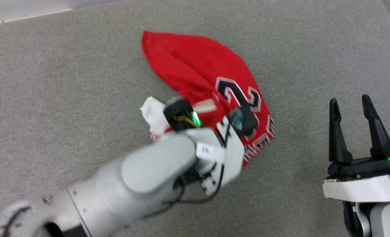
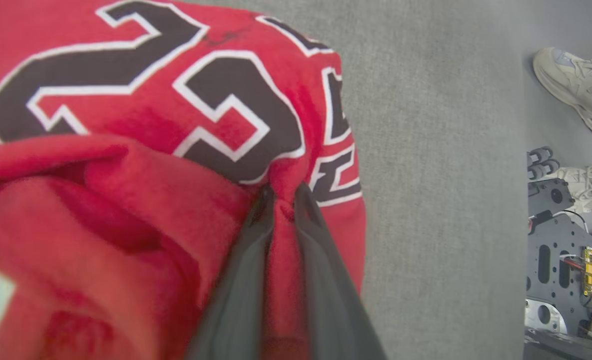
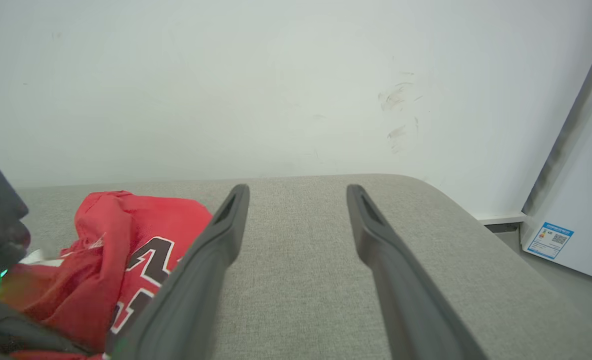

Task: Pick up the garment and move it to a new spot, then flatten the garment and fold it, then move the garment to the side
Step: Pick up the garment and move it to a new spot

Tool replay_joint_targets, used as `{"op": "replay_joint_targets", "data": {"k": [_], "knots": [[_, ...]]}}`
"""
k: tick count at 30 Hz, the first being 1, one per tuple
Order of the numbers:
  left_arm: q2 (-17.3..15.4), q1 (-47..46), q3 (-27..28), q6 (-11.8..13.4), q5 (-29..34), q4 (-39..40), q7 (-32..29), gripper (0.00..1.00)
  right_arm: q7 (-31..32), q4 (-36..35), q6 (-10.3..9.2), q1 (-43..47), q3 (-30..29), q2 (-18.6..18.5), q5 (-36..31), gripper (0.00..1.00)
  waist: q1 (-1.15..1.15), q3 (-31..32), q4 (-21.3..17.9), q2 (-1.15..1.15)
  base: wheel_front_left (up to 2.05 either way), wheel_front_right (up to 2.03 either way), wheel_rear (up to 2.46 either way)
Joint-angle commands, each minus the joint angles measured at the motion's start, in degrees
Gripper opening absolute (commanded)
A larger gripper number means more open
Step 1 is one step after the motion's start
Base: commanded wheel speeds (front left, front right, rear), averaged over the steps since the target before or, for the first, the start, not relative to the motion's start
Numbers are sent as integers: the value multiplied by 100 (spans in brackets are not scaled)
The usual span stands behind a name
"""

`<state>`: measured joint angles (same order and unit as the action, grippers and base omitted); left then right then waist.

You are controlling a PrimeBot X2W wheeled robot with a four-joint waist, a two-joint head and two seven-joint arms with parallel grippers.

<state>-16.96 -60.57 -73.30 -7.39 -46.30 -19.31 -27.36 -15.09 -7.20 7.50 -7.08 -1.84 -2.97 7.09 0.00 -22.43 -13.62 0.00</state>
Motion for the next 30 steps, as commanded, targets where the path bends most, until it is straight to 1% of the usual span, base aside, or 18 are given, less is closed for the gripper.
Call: {"op": "replay_joint_targets", "data": {"k": [1,5,7,8,9,12,13,16,19,24,25,27,30], "knots": [[96,278,-14,0,64,15,-79,0,-12,15,-2,-83,-20,17,9,100,0,-4,7,0,0,0,0],[195,556,-16,0,136,59,-121,0,-12,56,-2,-33,-45,18,-51,100,0,49,84,0,0,0,0],[216,529,-15,0,166,68,89,0,-12,73,-2,-21,-56,17,-69,100,0,117,133,0,0,0,0],[216,435,-12,0,222,40,279,80,-12,80,-2,-9,-59,17,-82,100,0,162,159,0,0,0,0],[220,331,-5,0,294,2,489,100,-12,89,-2,14,-64,17,-98,100,0,214,188,0,0,0,0],[306,214,72,1,409,-98,1262,100,-12,109,-2,113,-107,16,-137,100,0,400,292,0,0,0,0],[316,145,153,40,517,-143,1548,100,-12,114,-2,144,-105,17,-144,100,0,460,324,0,0,0,0],[372,129,368,286,735,-219,2288,100,-12,116,-2,220,-129,15,-182,100,0,644,427,0,0,0,0],[310,206,598,638,914,-211,2890,100,-12,125,-2,303,-136,15,-201,100,0,815,531,0,0,0,0],[24,487,1065,1454,1150,-97,3867,100,-12,97,-3,403,-133,14,-231,100,0,1025,669,0,0,0,0],[-212,812,1421,1991,1242,31,4158,100,-12,75,-2,494,-160,16,-251,100,0,1133,764,0,0,0,0],[-372,1080,1668,2298,1289,160,4227,100,-12,70,-2,520,-174,15,-258,100,0,1187,827,0,0,0,0],[-562,1497,2102,2691,1412,494,4260,100,-12,67,-2,591,-194,15,-278,100,0,1256,923,0,0,0,0]]}}
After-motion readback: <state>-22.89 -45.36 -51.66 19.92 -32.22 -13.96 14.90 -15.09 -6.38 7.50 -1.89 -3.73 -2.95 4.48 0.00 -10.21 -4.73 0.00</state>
